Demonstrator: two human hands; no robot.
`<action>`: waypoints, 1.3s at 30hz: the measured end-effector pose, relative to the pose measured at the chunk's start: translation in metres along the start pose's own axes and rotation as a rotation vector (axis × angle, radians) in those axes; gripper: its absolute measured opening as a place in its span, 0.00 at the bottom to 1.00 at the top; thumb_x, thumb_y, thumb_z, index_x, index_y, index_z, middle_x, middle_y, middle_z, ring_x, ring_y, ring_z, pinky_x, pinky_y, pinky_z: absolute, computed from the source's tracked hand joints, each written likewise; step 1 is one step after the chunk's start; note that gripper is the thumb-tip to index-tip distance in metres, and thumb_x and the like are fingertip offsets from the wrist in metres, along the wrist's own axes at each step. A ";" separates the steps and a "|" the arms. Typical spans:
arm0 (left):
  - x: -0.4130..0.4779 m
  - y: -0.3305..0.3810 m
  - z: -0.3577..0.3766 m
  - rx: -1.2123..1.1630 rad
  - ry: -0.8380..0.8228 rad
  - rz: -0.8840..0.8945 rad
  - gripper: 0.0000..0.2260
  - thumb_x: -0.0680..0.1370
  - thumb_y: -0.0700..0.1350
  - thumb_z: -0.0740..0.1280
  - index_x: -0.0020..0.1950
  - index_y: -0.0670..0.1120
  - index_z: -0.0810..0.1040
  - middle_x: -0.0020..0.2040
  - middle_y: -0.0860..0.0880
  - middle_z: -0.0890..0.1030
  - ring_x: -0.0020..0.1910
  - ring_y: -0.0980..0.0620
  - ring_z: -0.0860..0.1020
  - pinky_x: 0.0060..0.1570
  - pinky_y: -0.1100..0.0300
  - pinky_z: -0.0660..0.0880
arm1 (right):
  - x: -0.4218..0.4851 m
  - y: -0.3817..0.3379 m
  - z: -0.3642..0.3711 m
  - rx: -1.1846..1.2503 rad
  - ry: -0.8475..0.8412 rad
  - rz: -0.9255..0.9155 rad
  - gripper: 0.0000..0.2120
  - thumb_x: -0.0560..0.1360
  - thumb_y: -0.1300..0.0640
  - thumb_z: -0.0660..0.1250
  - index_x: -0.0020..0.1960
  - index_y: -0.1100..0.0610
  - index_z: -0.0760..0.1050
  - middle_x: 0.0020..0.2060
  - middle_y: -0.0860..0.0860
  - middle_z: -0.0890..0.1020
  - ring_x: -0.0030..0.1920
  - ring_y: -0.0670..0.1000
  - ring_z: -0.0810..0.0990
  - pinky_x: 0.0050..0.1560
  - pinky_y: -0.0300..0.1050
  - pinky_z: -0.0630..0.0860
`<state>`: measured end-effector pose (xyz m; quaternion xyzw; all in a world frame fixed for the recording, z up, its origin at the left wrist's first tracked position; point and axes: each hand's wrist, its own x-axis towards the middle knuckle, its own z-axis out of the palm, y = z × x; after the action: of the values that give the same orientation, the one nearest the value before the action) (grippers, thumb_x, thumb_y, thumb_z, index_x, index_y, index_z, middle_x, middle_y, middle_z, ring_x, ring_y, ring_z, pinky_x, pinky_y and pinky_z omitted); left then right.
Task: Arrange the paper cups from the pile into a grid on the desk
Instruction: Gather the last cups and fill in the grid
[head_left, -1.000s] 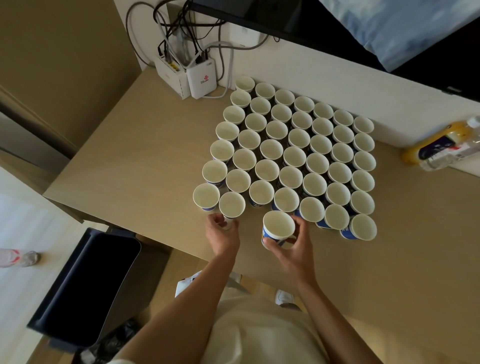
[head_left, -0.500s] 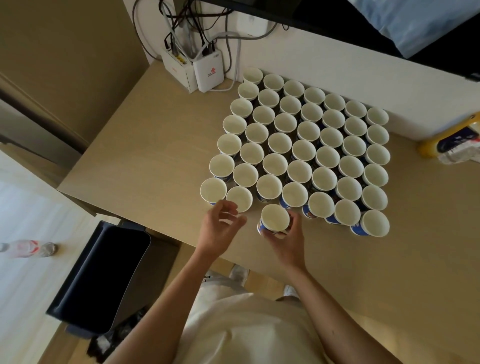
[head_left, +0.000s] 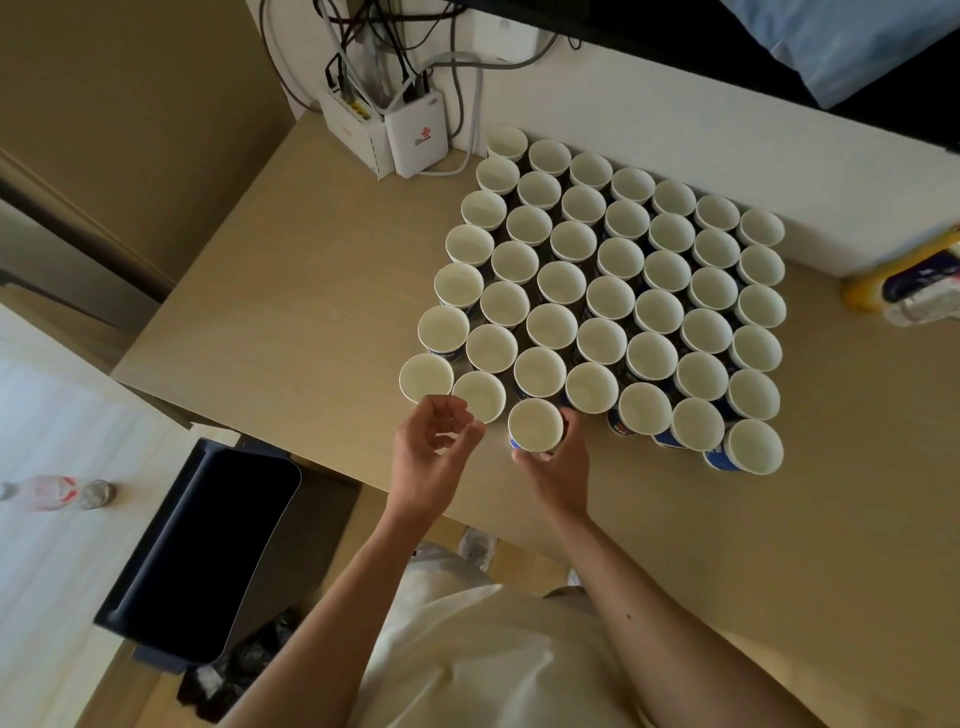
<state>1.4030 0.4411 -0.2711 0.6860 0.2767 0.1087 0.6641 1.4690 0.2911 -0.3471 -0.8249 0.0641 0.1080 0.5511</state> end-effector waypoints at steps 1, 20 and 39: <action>0.000 0.000 0.000 -0.003 0.002 -0.005 0.07 0.73 0.44 0.72 0.48 0.45 0.78 0.44 0.51 0.83 0.41 0.53 0.81 0.45 0.56 0.76 | 0.000 0.000 0.001 -0.004 0.001 0.000 0.28 0.64 0.64 0.77 0.58 0.48 0.71 0.51 0.49 0.81 0.51 0.49 0.81 0.45 0.44 0.81; -0.002 -0.003 0.005 0.032 -0.018 0.012 0.04 0.75 0.42 0.72 0.47 0.45 0.78 0.43 0.52 0.83 0.41 0.51 0.80 0.45 0.54 0.76 | -0.006 0.008 0.000 -0.051 -0.059 0.063 0.37 0.63 0.62 0.76 0.68 0.49 0.66 0.60 0.47 0.76 0.57 0.49 0.77 0.57 0.49 0.78; -0.027 0.068 0.163 0.002 -0.454 0.205 0.06 0.74 0.46 0.71 0.48 0.45 0.78 0.42 0.49 0.83 0.41 0.52 0.80 0.44 0.59 0.77 | -0.033 -0.006 -0.169 0.280 0.380 0.063 0.33 0.68 0.64 0.77 0.67 0.49 0.67 0.60 0.48 0.78 0.62 0.48 0.79 0.57 0.47 0.79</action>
<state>1.4813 0.2908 -0.2149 0.7181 0.0495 0.0182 0.6939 1.4565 0.1371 -0.2707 -0.7436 0.2065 -0.0421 0.6345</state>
